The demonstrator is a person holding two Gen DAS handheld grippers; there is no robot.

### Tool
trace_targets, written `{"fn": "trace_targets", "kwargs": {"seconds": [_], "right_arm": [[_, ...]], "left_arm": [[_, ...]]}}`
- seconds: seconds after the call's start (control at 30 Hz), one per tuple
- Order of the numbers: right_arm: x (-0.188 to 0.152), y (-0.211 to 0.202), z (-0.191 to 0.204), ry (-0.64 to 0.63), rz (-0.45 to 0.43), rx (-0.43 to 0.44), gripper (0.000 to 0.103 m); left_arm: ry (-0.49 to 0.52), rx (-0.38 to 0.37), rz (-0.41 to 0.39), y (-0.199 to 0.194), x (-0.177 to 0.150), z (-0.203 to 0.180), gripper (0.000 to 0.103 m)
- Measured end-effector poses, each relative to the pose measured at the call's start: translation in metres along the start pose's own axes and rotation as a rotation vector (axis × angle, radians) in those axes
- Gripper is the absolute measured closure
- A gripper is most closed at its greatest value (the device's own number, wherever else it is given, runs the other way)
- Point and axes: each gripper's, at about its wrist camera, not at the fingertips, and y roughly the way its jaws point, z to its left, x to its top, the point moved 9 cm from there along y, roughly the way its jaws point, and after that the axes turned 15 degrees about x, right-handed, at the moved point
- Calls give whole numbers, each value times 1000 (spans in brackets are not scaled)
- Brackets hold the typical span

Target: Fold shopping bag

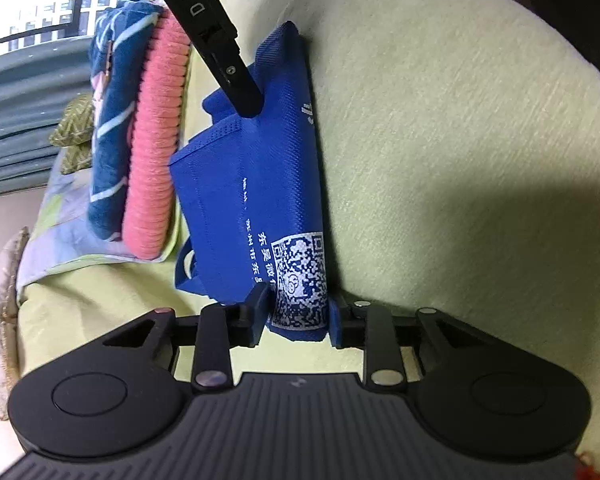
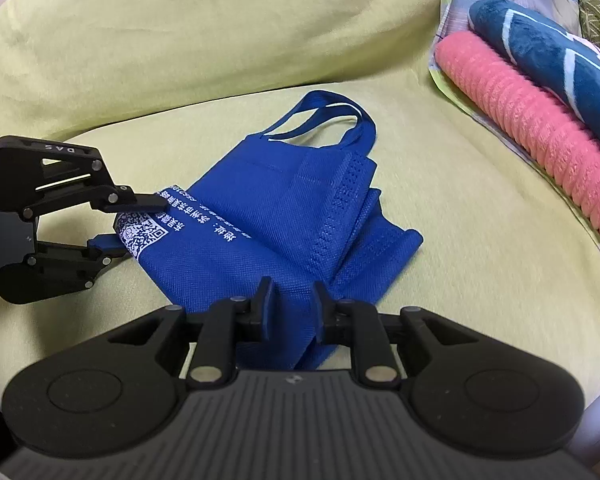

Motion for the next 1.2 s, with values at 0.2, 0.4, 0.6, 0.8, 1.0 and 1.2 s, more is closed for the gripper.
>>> {"fn": "trace_targets", "kwargs": {"seconds": [0.2,0.4,0.6,0.8,1.0,1.2], "right_arm": [[2,-4,1,-46,-11,-12,76],[5,-4,1,-45,11,-19,75],[5,-3,0,-36,6,-19,75],[5,-4,0,-40,1,-15,75],[3,-18,3,-173,-33,49,50],[-24,-33,30,-570,-6,43,39]], "left_arm": [[-8,-20,-4,-2,-2,3,72],[-14,-33,2,-4,-2,4,72],[-18,-33,6,-7,-3,4,72],[-20,-27,8,-8,-4,4,72],[4,-30,9,-9,-4,3,72],[-8,-43,0,-9,-6,5,72]]}}
